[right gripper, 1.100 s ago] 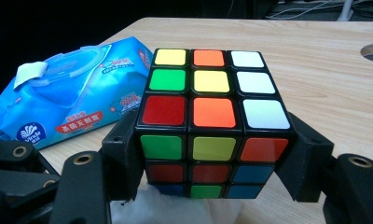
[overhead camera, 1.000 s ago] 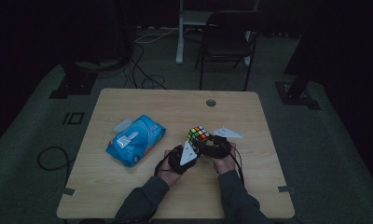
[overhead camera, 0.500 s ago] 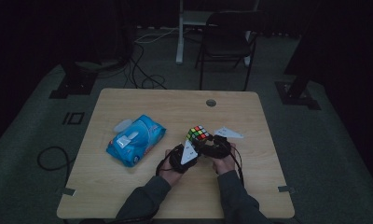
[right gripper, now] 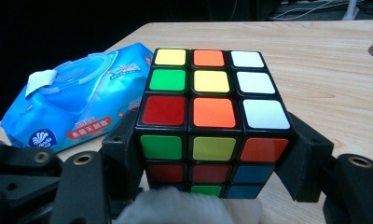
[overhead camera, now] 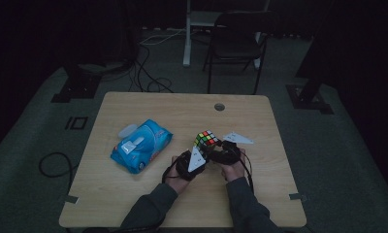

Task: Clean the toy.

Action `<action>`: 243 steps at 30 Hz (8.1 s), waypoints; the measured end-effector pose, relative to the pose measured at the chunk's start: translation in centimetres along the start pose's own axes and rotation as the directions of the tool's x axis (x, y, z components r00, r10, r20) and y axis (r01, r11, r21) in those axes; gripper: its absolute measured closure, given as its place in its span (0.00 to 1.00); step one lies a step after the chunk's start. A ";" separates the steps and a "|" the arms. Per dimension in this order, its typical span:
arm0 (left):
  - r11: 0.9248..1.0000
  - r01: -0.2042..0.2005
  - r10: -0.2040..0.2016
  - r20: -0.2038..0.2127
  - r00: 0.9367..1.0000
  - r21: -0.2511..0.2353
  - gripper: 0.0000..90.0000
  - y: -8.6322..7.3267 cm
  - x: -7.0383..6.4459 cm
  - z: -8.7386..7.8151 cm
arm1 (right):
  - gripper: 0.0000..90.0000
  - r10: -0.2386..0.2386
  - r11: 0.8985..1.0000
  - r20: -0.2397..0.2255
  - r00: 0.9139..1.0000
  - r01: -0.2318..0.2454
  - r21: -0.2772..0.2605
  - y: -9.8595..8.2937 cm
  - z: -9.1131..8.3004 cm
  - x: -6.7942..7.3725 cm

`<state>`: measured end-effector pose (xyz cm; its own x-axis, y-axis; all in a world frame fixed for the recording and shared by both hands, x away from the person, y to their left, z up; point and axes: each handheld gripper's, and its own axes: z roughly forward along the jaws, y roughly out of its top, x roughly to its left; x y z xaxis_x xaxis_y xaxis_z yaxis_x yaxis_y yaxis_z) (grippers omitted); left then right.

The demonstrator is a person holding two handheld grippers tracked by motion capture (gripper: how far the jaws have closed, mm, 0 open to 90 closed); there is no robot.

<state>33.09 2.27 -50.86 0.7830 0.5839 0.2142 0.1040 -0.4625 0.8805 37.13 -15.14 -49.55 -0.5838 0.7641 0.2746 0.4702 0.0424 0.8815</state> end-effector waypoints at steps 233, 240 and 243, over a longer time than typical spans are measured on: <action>0.976 0.213 -0.216 0.128 0.968 0.033 0.94 3.0 9.0 -3.2 | 0.38 -0.158 0.987 0.091 0.983 0.155 0.042 -1.8 -1.9 -1.3; 0.975 0.222 -0.224 0.109 0.969 0.033 0.94 2.5 9.3 -3.6 | 0.38 -0.164 0.986 0.121 0.979 0.160 0.043 -1.8 -2.5 -1.9; 0.973 0.227 -0.229 0.102 0.968 0.036 0.94 2.2 9.4 -3.7 | 0.38 -0.169 0.985 0.128 0.977 0.164 0.047 -1.9 -2.6 -2.0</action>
<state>38.36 9.19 -45.31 0.7967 0.6032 -0.0378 0.3009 -0.3416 0.8904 35.70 -18.43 -50.78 -0.5650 0.8221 0.0701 0.3984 0.1974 0.8957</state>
